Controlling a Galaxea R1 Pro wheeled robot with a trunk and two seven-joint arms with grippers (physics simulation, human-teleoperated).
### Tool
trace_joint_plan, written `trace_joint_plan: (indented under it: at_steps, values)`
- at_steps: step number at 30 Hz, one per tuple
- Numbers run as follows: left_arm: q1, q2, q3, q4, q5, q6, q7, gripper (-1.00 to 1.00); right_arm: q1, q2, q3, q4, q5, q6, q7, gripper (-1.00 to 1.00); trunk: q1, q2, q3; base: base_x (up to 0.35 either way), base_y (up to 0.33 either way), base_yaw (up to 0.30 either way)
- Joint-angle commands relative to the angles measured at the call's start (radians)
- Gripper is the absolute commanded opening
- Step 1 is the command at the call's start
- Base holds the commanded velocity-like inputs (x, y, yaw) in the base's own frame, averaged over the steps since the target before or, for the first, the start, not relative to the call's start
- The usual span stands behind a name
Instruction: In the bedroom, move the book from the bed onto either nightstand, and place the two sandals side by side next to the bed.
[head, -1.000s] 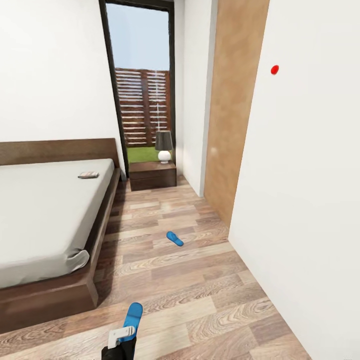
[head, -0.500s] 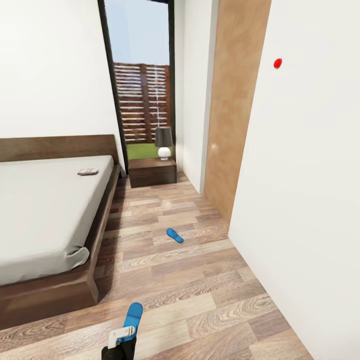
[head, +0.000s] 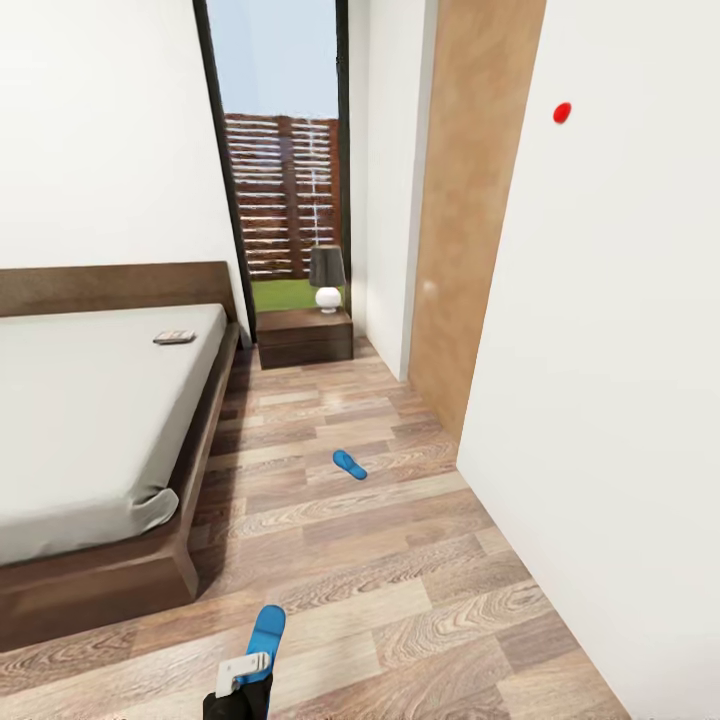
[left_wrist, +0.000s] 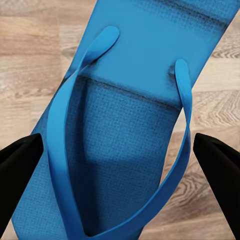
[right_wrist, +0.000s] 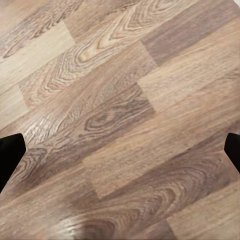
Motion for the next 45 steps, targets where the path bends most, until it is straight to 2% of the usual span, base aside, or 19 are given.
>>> trace_joint_plan:
  at_steps: [1,22,36,45]
  values:
    - [-0.001,0.000,-0.008,0.001,0.010,-0.004,-0.001,-1.00,0.000,0.000,-0.002,0.000,-0.007,0.001,0.006,1.00,0.000,0.000,-0.002,0.000,0.000,0.000]
    - [-0.001,0.000,-0.009,0.001,0.010,-0.004,-0.001,-1.00,0.000,0.000,-0.002,0.000,-0.004,0.000,0.006,1.00,0.000,0.000,-0.035,0.000,0.000,-0.009]
    - [-0.001,0.000,-0.009,0.001,0.010,-0.004,-0.001,-1.00,0.000,0.000,-0.002,0.000,-0.005,0.000,0.006,1.00,0.000,0.000,-0.056,0.000,0.000,-0.114]
    - [-0.001,0.000,-0.008,0.001,0.010,-0.004,-0.001,-1.00,0.000,0.001,-0.002,0.000,-0.003,0.000,0.006,1.00,0.000,0.000,-0.060,0.000,0.000,-0.099]
